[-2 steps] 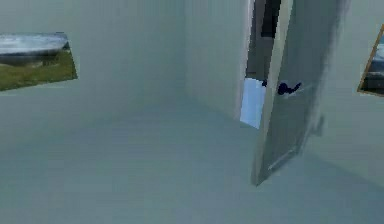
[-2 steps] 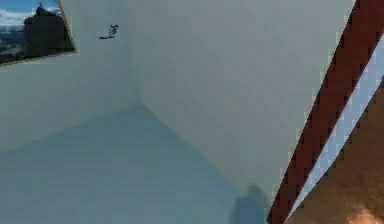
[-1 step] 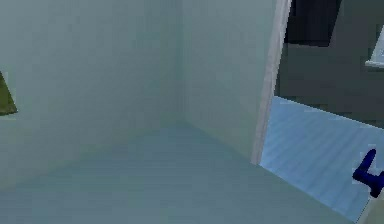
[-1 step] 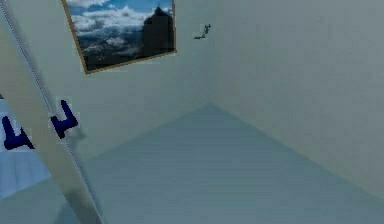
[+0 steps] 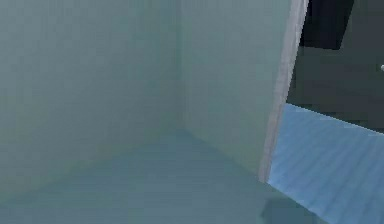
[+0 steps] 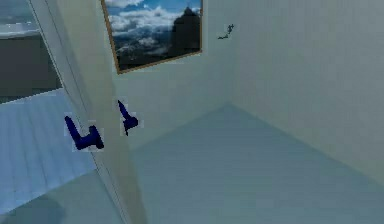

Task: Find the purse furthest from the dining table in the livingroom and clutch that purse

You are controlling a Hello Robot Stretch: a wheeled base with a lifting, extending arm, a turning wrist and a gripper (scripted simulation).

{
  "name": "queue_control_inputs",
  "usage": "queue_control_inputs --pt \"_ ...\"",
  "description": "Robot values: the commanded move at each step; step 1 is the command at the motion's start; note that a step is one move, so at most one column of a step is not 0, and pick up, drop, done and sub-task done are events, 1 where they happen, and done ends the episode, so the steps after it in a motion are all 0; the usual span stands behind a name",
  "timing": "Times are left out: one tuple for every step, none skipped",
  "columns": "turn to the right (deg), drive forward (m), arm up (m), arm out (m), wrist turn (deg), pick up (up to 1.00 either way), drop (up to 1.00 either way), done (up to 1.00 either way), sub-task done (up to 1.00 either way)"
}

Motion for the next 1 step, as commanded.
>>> queue_control_inputs --pt "-33.0 0.0 0.0 0.0 0.0 0.0 0.0 0.0 0.0"
